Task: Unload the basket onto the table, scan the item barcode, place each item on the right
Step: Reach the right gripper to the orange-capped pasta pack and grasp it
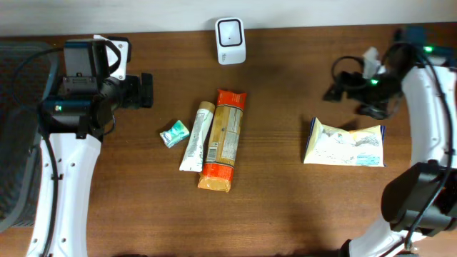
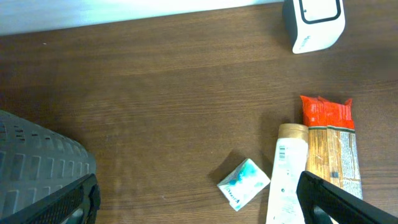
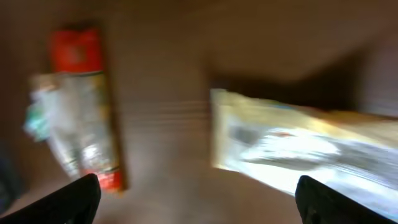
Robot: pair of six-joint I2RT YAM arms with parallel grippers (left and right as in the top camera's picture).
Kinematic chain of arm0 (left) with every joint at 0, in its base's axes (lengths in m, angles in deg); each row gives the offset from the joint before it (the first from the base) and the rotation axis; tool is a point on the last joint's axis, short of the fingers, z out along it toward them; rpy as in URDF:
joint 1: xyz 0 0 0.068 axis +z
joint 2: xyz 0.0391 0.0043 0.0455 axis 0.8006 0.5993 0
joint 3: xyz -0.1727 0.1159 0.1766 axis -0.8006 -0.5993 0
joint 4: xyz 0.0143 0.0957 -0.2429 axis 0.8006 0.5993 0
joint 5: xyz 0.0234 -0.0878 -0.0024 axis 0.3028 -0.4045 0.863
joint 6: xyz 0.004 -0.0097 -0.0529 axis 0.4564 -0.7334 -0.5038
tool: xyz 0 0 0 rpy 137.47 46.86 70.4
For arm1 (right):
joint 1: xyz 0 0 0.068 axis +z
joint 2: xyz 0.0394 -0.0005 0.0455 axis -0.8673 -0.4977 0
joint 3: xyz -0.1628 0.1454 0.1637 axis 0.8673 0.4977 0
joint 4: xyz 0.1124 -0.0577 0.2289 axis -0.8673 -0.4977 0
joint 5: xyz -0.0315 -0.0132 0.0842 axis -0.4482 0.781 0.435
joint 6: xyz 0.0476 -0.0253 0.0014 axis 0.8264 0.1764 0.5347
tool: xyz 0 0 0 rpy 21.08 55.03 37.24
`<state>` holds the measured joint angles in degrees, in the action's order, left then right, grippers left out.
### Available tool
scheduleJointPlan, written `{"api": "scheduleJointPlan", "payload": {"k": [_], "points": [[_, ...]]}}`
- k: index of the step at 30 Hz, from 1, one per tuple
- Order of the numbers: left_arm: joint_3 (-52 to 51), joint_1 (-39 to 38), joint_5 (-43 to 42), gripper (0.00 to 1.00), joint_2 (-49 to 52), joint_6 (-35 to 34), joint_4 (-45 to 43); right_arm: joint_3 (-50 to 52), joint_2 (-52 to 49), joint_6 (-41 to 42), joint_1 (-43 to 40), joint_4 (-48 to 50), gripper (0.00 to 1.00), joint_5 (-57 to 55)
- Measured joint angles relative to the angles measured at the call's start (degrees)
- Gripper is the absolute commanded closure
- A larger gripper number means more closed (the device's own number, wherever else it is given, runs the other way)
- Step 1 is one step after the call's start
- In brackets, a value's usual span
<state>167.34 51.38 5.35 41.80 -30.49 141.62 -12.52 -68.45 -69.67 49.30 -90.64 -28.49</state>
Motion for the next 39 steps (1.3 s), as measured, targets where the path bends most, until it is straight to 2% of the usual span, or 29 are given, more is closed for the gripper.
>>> {"api": "scheduleJointPlan", "payload": {"k": [1, 2, 5, 7, 8, 9, 11, 13, 16, 19, 21, 22, 25, 27, 29, 30, 31, 33, 36, 39], "points": [[0.0, 0.0, 0.0, 0.01, 0.0, 0.0, 0.0, 0.0, 0.0, 0.0, 1.9, 0.2, 0.0, 1.9], [0.0, 0.0, 0.0, 0.01, 0.0, 0.0, 0.0, 0.0, 0.0, 0.2, 5.2, 1.0, 0.06, 3.7], [0.0, 0.0, 0.0, 0.01, 0.0, 0.0, 0.0, 0.4, 0.0, 1.1, 16.8, 6.5, 0.1, 6.1], [0.0, 0.0, 0.0, 0.01, 0.0, 0.0, 0.0, 3.3, 0.1, 4.8, 25.2, 16.6, 0.17, 5.9], [0.0, 0.0, 0.0, 0.01, 0.0, 0.0, 0.1, 8.5, 0.2, 9.6, 30.8, 24.4, 0.25, 5.2], [0.0, 0.0, 0.0, 0.01, 0.0, 0.0, 0.1, 12.6, 0.5, 12.3, 32.8, 29.6, 0.29, 4.5], [0.0, 0.0, 0.0, 0.01, 0.0, 0.0, 0.0, 26.2, 0.3, 20.9, 36.5, 46.3, 0.43, 3.6], [0.0, 0.0, 0.0, 0.01, 0.0, 0.0, 0.0, 33.7, -0.3, 26.9, 37.5, 54.6, 0.45, 2.6], [0.0, 0.0, 0.0, 0.01, 0.0, 0.0, 0.0, 36.2, -1.7, 32.2, 37.5, 58.0, 0.45, -0.9], [0.0, 0.0, 0.0, 0.01, 0.0, 0.0, 0.0, 36.2, -7.0, 35.2, 37.4, 64.0, 0.45, 2.4], [0.0, 0.0, 0.0, 0.01, 0.0, 0.0, 0.0, 35.8, -8.5, 36.3, 37.4, 66.9, 0.78, 4.8], [0.0, 0.0, 0.0, 0.01, 0.0, 0.0, 0.0, 35.7, -9.2, 36.7, 37.4, 67.0, 0.85, 5.1], [0.0, 0.0, 0.0, 0.01, 0.0, 0.0, 0.0, 35.2, -9.3, 37.4, 37.2, 66.6, 0.93, 6.1], [0.0, 0.0, 0.0, 0.01, 0.0, 0.0, 0.0, 34.1, -9.0, 35.9, 36.7, 63.5, 0.94, 6.5], [0.0, 0.0, 0.0, 0.01, 0.0, 0.0, 0.0, 31.9, -6.3, 29.0, 36.2, 52.5, 0.95, 4.0], [0.0, 0.0, 0.0, 0.01, 0.0, 0.0, 0.0, 27.9, -5.4, 26.4, 36.1, 41.2, 0.94, 1.9], [0.0, 0.0, 0.0, 0.01, 0.0, 0.0, 0.2, 21.7, -5.1, 22.3, 36.4, 28.4, 0.95, -3.9], [0.0, 0.0, 0.0, 0.01, 0.0, 0.0, 0.0, 11.6, -4.6, 16.2, 37.4, 16.8, 0.95, -19.2], [0.0, 0.0, 0.0, 0.01, 0.0, 0.0, 0.0, 7.5, -4.5, 12.0, 42.0, 13.2, 0.96, -38.0], [0.0, 0.0, 0.0, 0.01, 0.0, 0.0, 0.0, 7.5, -7.8, 10.8, 45.7, 11.8, 0.96, -48.7]]}}
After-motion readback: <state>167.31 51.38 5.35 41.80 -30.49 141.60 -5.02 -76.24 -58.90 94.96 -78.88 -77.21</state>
